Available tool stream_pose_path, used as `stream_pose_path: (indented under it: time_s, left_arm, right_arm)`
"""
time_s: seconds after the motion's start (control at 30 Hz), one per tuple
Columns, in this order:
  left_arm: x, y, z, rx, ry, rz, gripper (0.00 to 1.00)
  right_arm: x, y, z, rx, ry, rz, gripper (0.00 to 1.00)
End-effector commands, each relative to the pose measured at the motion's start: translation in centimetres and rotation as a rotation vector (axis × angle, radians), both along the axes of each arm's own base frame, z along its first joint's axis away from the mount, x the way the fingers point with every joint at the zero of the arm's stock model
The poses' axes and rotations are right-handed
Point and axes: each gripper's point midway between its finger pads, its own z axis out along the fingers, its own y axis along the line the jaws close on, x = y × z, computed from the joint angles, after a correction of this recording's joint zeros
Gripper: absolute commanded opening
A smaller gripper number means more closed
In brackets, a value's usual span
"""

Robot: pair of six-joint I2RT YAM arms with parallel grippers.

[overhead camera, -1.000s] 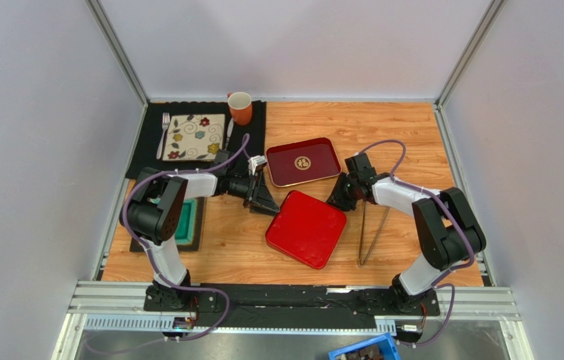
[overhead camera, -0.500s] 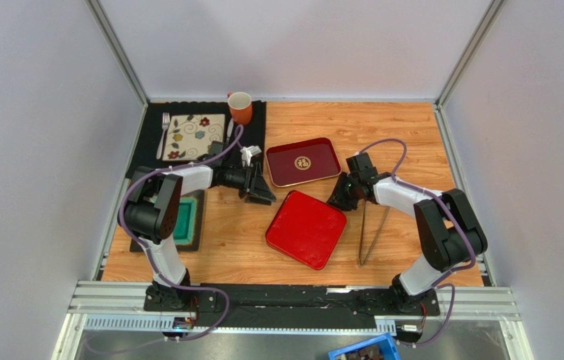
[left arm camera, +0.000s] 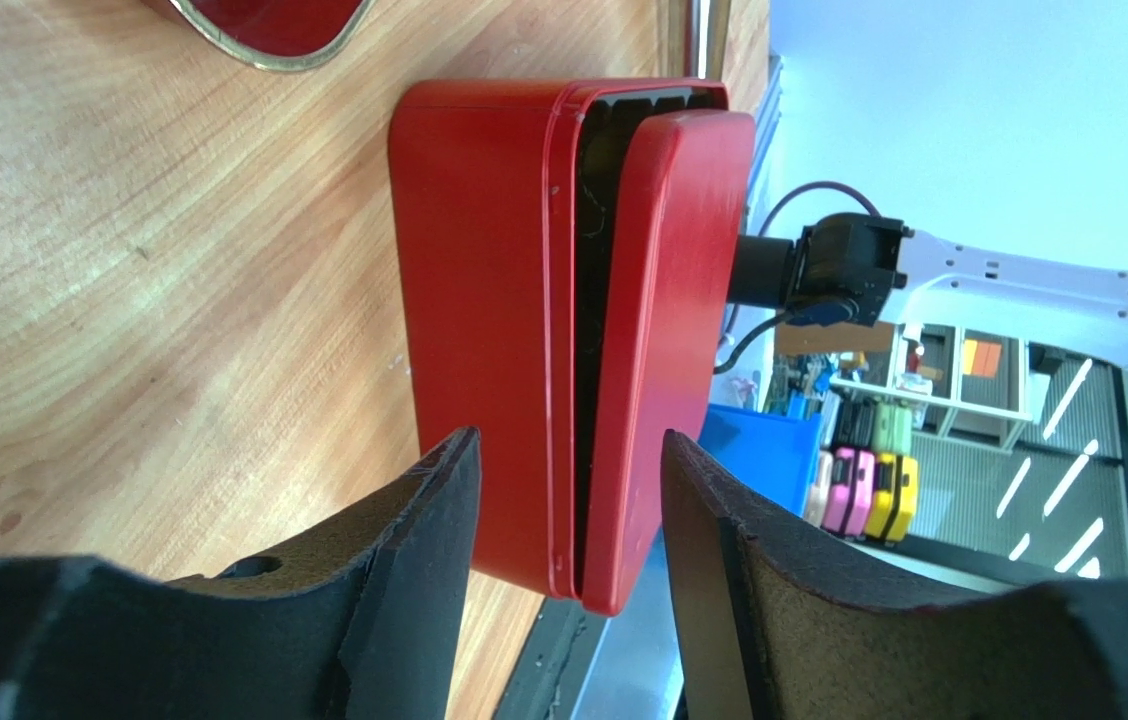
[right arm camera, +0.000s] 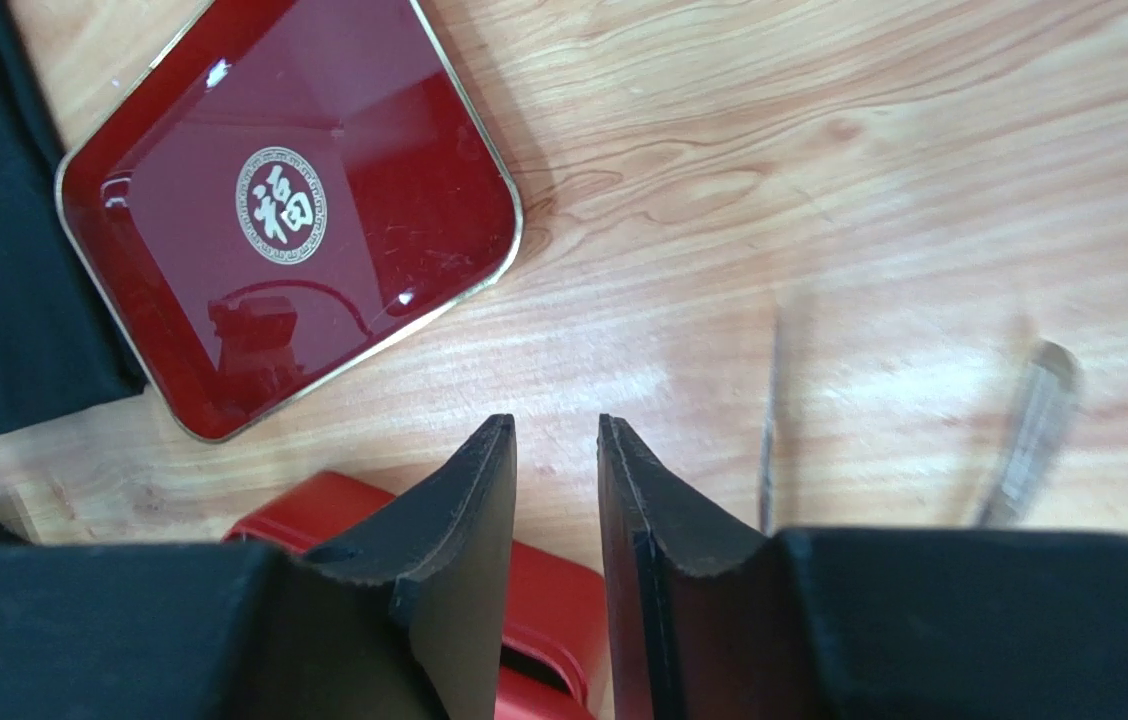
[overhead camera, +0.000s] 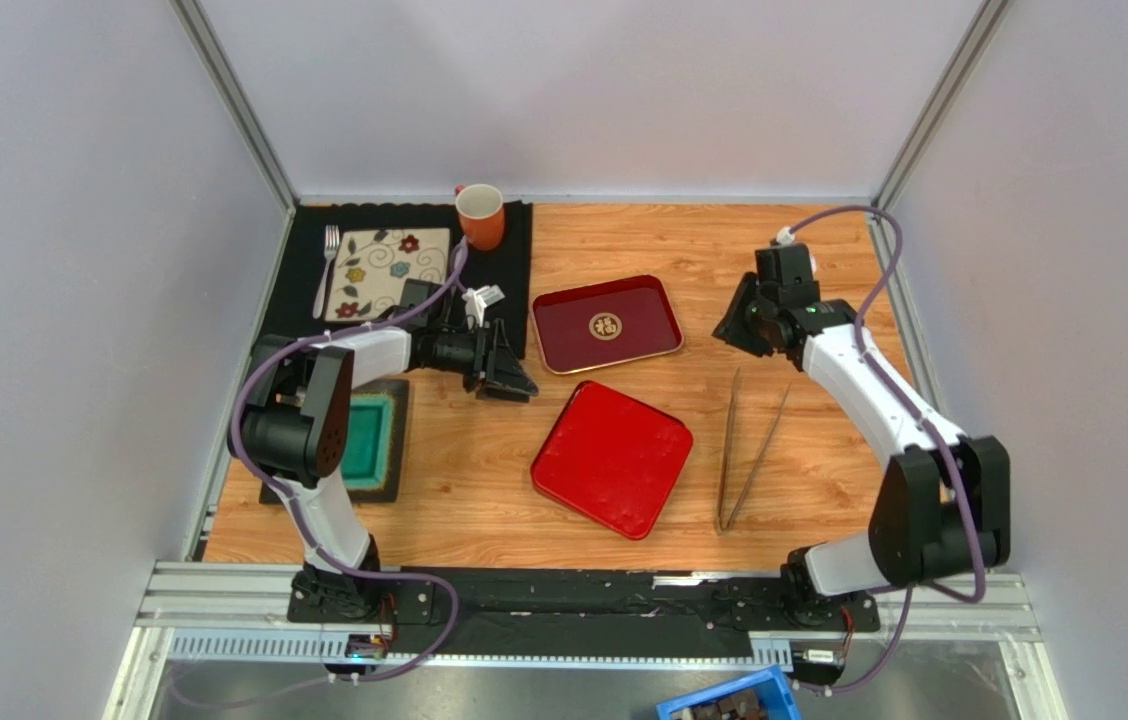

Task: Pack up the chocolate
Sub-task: Close the box lid on the packing box.

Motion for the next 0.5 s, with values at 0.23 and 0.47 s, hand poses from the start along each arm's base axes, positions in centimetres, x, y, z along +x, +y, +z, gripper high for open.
stream_pose_path:
  time_s: [0.23, 0.47]
  left_arm:
    - [0.2, -0.1, -1.4, 0.092, -0.105, -0.004, 0.48]
    - [0.0, 0.0, -2.9, 0.223, -0.152, -0.02, 0.37]
  right_arm:
    - [-11.6, 0.3, -1.0, 0.018, 0.135, 0.062, 0.1]
    - [-16.1, 3.4, -2.5, 0.071, 0.212, 0.126, 0.08]
